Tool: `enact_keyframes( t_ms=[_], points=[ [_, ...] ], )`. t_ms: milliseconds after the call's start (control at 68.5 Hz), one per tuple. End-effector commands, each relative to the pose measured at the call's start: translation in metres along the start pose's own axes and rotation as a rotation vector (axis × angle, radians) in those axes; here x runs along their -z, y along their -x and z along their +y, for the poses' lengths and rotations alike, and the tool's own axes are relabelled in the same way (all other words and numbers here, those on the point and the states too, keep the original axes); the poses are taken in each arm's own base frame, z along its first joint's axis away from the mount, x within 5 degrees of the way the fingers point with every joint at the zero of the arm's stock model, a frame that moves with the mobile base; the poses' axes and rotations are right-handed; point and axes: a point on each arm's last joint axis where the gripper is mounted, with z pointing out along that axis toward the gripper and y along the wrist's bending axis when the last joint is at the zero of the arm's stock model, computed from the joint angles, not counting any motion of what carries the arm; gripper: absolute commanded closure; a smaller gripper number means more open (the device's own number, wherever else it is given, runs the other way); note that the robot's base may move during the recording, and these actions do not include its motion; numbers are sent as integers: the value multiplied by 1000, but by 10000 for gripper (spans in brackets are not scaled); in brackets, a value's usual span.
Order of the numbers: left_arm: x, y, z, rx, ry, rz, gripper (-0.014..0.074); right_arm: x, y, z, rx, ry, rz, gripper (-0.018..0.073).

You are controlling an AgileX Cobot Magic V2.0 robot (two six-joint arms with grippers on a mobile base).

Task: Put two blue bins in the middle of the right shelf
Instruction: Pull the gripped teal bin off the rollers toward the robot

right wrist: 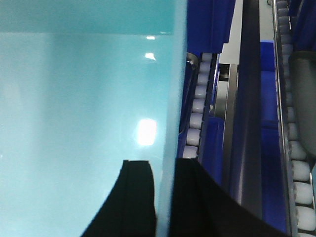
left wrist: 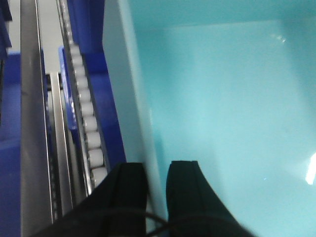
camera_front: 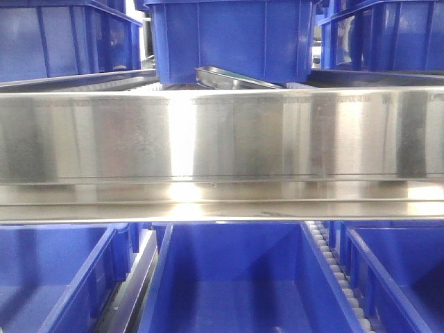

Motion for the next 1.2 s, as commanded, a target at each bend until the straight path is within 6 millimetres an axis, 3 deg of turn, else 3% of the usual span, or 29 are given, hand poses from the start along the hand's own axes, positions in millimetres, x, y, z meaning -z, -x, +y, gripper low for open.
enact_keyframes(
  t_ms=[0,321,1182],
  points=[
    [15,5,2,-34,18,-71,708,7,2,-8,32,-71,-23,713],
    [1,5,3,-33,24,-36,708,-3,1,-10,30,-76,15,713],
    [0,5,3,-34,26,-38,708,-4,5,-9,31,-70,-31,713]
  ],
)
